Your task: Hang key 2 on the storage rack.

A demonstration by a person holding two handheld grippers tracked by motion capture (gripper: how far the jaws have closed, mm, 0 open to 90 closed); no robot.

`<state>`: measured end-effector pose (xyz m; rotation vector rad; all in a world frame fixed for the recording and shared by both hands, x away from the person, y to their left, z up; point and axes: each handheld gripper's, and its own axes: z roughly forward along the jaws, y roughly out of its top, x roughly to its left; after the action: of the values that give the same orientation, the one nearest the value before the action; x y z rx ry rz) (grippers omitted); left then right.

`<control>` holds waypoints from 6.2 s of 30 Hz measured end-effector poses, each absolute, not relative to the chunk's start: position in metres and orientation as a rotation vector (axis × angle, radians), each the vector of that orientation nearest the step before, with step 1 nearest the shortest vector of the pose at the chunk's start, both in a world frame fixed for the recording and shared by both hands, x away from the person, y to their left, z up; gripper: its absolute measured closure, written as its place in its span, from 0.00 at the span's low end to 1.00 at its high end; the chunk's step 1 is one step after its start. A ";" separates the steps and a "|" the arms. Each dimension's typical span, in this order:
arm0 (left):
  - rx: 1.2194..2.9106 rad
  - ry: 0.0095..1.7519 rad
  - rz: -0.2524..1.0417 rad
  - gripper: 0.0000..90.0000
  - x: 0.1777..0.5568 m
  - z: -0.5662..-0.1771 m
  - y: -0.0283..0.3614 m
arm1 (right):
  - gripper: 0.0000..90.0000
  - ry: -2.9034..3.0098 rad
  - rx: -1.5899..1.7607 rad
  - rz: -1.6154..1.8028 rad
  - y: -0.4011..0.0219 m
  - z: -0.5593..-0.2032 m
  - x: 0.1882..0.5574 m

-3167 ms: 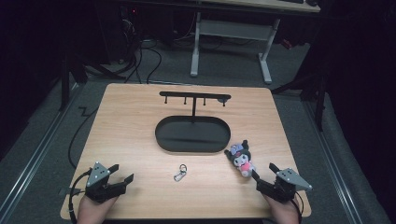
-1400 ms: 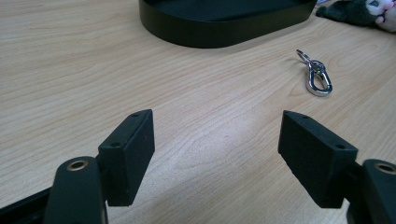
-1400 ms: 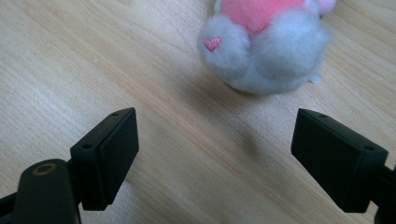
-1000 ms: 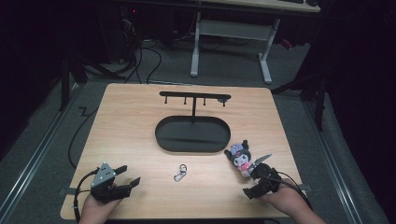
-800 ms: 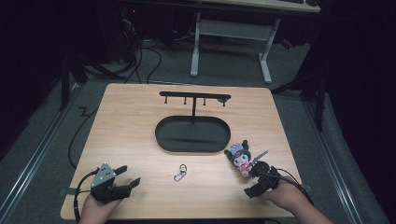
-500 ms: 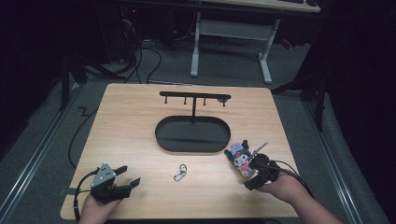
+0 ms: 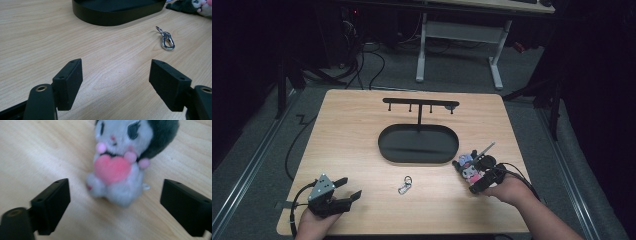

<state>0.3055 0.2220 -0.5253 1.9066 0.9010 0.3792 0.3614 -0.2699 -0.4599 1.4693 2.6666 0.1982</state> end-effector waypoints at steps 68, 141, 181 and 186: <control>1.907 0.896 0.362 0.30 0.306 -0.527 0.223 | 0.52 2.665 1.584 0.420 -0.266 -0.409 0.369; 1.890 0.902 0.376 0.30 0.306 -0.525 0.229 | 0.51 2.576 1.595 0.552 -0.233 -0.310 0.460; 1.916 0.901 0.374 0.31 0.305 -0.527 0.226 | 0.45 2.448 1.639 0.622 -0.236 -0.424 0.464; 1.912 0.902 0.378 0.31 0.305 -0.527 0.226 | 0.41 2.426 1.651 0.636 -0.237 -0.430 0.466</control>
<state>0.3046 0.2255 -0.5266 1.9121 0.9016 0.3783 0.4658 -0.2369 -0.4296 1.6506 2.4258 0.6359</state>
